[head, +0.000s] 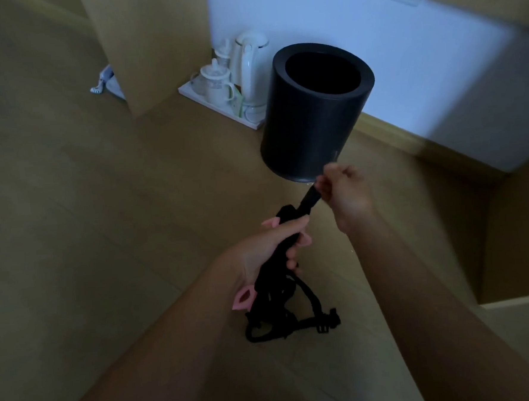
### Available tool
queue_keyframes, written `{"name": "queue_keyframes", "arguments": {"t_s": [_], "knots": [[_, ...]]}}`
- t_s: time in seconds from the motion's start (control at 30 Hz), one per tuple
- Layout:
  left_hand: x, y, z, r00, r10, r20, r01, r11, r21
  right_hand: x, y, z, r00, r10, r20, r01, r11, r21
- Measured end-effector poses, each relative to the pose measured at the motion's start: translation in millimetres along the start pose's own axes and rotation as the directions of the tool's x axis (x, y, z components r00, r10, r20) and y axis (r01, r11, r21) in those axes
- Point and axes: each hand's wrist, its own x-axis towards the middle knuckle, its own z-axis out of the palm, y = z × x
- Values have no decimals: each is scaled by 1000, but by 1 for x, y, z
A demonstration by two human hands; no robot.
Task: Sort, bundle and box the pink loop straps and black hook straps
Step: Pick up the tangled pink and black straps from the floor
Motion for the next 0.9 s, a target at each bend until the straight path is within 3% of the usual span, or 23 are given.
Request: {"name": "queue_keyframes", "arguments": {"t_s": [0.13,0.4,0.6,0.77,0.9], "knots": [[5,4,-4,994,10,-107,-20,996,-87,4,33,-5,993,110,33,-98,963,-251],[12,26,-13,960,59,-273,-90,991,-104,8,33,1,985,87,151,0,867,-499],[-35,85,-4,946,56,-320,-73,996,-42,-28,-31,17,966,102,236,31,864,-502],[-94,156,13,931,95,-352,-157,976,-153,-78,-110,32,950,151,272,-19,901,-434],[-152,215,44,922,87,-377,-142,983,-118,-122,-188,44,932,139,334,17,905,-425]]}}
